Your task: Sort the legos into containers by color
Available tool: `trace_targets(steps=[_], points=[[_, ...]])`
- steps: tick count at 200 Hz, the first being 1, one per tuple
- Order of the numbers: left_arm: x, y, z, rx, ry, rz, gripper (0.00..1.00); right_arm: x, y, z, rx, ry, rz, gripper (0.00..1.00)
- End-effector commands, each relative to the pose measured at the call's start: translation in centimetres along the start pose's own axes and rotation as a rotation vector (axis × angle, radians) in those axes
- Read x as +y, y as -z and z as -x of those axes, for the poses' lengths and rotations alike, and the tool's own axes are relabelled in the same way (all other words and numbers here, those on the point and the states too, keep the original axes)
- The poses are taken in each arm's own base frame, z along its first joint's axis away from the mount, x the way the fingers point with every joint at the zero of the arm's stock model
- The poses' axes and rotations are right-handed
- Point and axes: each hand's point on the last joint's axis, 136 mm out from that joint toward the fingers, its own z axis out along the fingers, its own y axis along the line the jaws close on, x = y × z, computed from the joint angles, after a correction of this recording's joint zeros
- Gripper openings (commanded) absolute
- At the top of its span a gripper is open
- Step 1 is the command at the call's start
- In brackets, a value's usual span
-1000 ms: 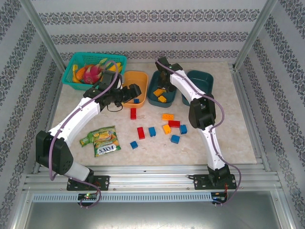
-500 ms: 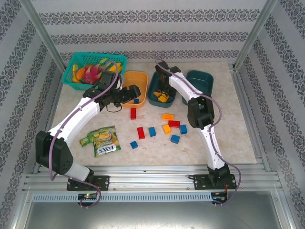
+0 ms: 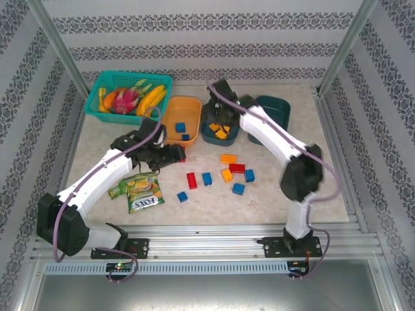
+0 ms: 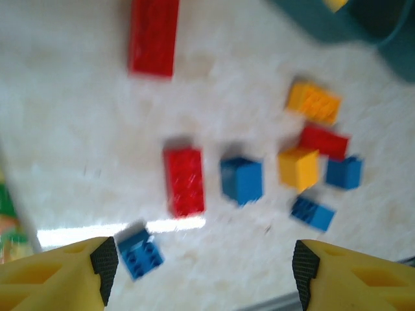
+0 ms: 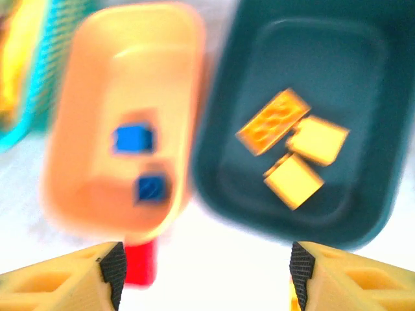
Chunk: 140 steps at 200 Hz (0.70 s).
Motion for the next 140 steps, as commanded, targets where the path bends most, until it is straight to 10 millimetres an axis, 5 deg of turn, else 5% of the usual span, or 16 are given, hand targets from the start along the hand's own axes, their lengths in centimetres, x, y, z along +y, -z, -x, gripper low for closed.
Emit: trace_targets(steps=[1,28,57,84,140], points=[[2.2,-1.1,-4.1,0.074,0.08,0.092,0.73,4.0,1.8,-5.2,0.011,0.143,0.277,0.71],[2.8,-2.7,-6.5,0.092,0.099,0.139,0.73,5.1,5.5,-13.8,0.04,0.241,0.47,0.73],[3.2,-4.4,-7.9,0.103,0.097,0.226,0.71,4.1,9.1,-18.7,-0.033,0.29,0.565,0.77],[3.6,-5.9,-8.4,0.099,0.12,0.293,0.69,2.2,10.3,-20.1,-0.031,0.287,0.562,0.77],[4.5,-8.3,-8.7,0.092,0.156,0.368,0.64,0.9,11.5,-19.6,-0.066,0.292,0.546,0.79]])
